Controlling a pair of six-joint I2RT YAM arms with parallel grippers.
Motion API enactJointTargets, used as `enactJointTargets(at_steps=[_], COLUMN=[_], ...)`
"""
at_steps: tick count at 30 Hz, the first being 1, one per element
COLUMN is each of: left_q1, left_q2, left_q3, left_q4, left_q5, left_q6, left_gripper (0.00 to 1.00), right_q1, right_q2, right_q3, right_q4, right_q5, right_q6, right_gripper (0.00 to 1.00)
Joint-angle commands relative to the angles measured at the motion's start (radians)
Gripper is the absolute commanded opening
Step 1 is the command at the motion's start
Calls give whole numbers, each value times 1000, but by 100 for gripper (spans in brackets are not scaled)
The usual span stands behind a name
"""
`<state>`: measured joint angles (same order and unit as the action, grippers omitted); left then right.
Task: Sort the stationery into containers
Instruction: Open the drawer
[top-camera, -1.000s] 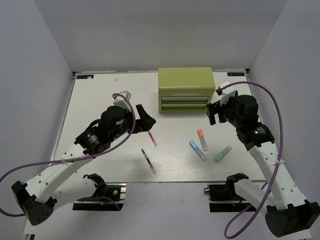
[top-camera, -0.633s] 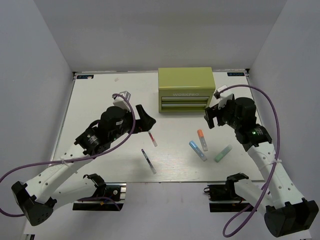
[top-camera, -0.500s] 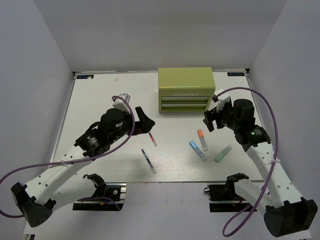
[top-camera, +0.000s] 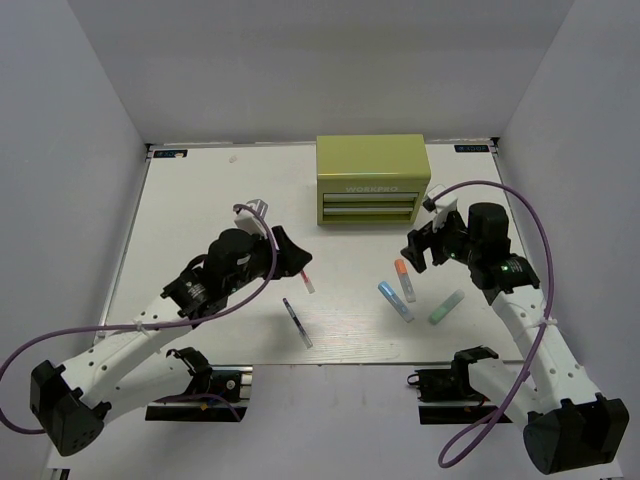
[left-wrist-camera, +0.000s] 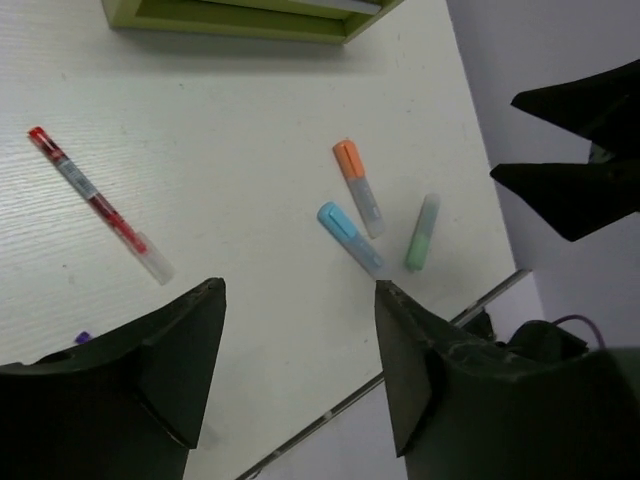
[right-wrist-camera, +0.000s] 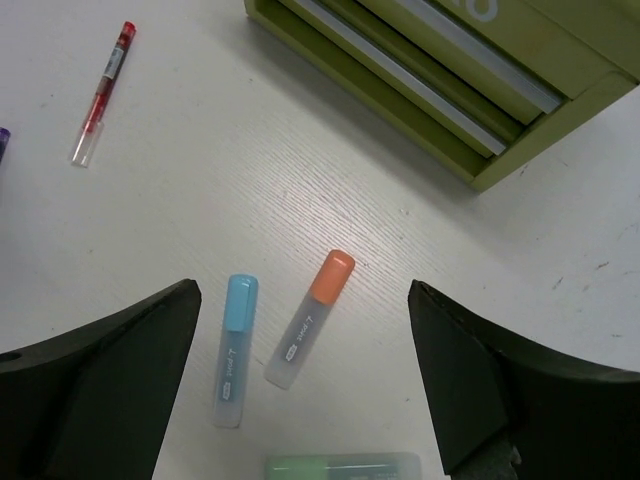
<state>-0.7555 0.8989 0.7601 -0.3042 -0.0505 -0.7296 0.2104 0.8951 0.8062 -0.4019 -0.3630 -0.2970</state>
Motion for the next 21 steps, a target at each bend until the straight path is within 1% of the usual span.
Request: enactJointTargets(at_steps=[1,2,3,5,6,7,8,9,12,14,15,16,17,18,19,20,21], left_q1=[2,2,2,2,2,2,2,2,12,12,12,12,12,12,12,12,12], left_q2=[12,12,12,12,12,12,21,21,73,112,156,181,204,228,251,294,314], left_q3=[-37,-47,-73,-99,-129,-143,-154,-168,-186,-186,-186,-177,-164,-153,-144,-128,-128], left_q4=[146,166,222,275,302,359,378,393,471,545,565,585,620,629,640,661,672], left_q5=[31,31,18,-9,-9,-21,-38,-49,-60,-51,-37,-26,-5,6,18,43,43], left_q6=[-48,-79,-88,-135,-151,-160,-160,-175,-175,-175,-175,-175,-191,-191,-203,-203,-212], left_gripper=[72,76,78,87,89,92,98,100,100,87,81,73,55,50,48,48,50], right_q1=[-9,-9,-9,-12,-9,-11,-8,-8,-6,-8,-9,-6,-8,-9,0,-3,-3], right_q2=[-8,-7,-8,-19,-30,-41,-47,-48,-9,21,69,79,109,110,126,134,142], right_q3=[7,5,2,-18,-50,-61,-73,-84,-53,9,40,41,86,103,114,140,148], right_q4=[54,57,66,118,133,197,213,244,236,207,168,155,141,141,137,143,152], right_q5=[-68,-77,-100,-111,-126,-129,-129,-128,-120,-96,-94,-100,-105,-114,-119,-120,-114], right_q6=[-8,-11,-11,-8,-8,-10,-13,-30,-51,-71,-76,-83,-123,-123,-137,-146,-146], right_gripper=[90,90,90,90,90,90,90,89,81,65,49,48,35,29,25,25,29])
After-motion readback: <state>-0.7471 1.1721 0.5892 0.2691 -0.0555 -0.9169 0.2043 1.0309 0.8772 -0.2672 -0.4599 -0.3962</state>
